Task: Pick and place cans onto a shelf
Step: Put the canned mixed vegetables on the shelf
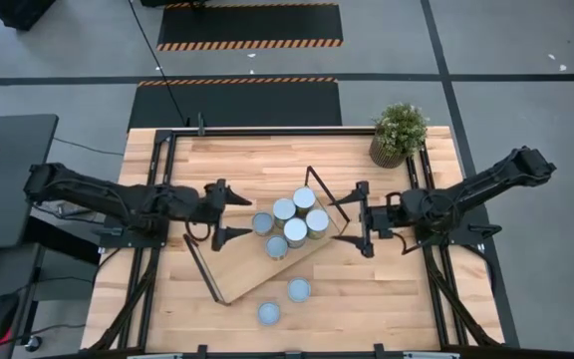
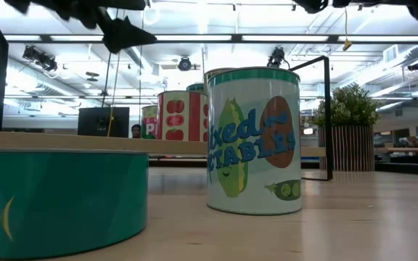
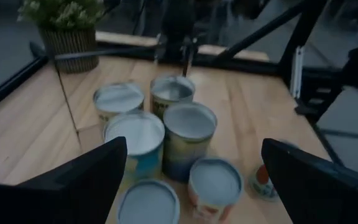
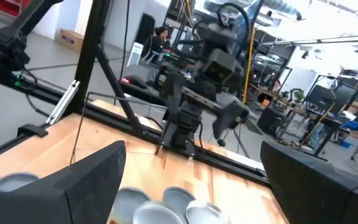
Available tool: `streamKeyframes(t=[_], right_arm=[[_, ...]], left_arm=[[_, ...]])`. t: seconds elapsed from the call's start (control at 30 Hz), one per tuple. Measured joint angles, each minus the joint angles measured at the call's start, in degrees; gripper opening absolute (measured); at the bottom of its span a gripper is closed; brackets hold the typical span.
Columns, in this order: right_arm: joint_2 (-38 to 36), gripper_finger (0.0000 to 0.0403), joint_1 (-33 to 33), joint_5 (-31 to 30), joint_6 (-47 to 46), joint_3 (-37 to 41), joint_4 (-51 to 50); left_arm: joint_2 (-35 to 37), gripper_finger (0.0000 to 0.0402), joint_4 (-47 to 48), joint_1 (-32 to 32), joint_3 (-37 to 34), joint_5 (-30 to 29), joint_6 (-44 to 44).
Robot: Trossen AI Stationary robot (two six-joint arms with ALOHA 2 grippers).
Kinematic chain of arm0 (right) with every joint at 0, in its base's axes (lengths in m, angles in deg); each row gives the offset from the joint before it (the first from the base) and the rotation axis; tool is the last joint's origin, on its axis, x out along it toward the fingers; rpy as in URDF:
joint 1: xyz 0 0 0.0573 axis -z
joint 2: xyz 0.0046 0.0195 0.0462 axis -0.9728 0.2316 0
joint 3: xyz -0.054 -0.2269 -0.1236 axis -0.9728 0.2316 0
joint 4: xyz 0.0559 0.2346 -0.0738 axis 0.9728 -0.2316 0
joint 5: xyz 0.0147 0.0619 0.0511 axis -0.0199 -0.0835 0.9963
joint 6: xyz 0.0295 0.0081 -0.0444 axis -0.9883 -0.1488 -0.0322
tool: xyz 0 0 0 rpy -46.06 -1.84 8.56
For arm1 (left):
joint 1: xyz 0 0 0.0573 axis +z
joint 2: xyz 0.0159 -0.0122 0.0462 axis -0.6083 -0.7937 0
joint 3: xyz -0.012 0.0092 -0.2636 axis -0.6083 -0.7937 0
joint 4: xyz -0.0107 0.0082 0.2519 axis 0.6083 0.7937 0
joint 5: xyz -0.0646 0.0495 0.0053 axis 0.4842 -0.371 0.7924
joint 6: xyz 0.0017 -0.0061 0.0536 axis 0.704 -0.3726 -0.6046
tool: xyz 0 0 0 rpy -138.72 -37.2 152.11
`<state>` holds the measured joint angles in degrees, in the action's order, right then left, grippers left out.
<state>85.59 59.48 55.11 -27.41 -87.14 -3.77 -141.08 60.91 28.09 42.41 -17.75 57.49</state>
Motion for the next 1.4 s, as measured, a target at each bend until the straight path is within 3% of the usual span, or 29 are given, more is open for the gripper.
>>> streamKeyframes(t=[0.17,0.33,0.63,1.1,1.4], right_arm=[[-5.86,0.0381,-0.04,0.07,-1.89,-0.02,-7.38],[-4.89,0.0381,-0.05,2.71,-4.61,-0.02,-10.53],[5.20,0.0381,-3.13,5.45,-9.97,-3.41,-9.94],[24.83,0.0381,-9.10,5.52,-11.51,-20.12,-21.13],[35.76,0.0381,-10.62,4.02,-11.49,-30.94,-31.95]], left_arm=[[-2.90,0.0377,6.18,-6.95,5.72,-7.34,1.93],[-8.12,0.0377,7.44,-12.10,10.06,-11.42,2.63],[-14.10,0.0377,14.65,-14.15,16.17,-11.51,6.13],[-15.01,0.0377,22.97,-18.16,16.43,-6.65,19.59],[-15.00,0.0377,23.94,-18.44,16.43,-8.66,23.88]])
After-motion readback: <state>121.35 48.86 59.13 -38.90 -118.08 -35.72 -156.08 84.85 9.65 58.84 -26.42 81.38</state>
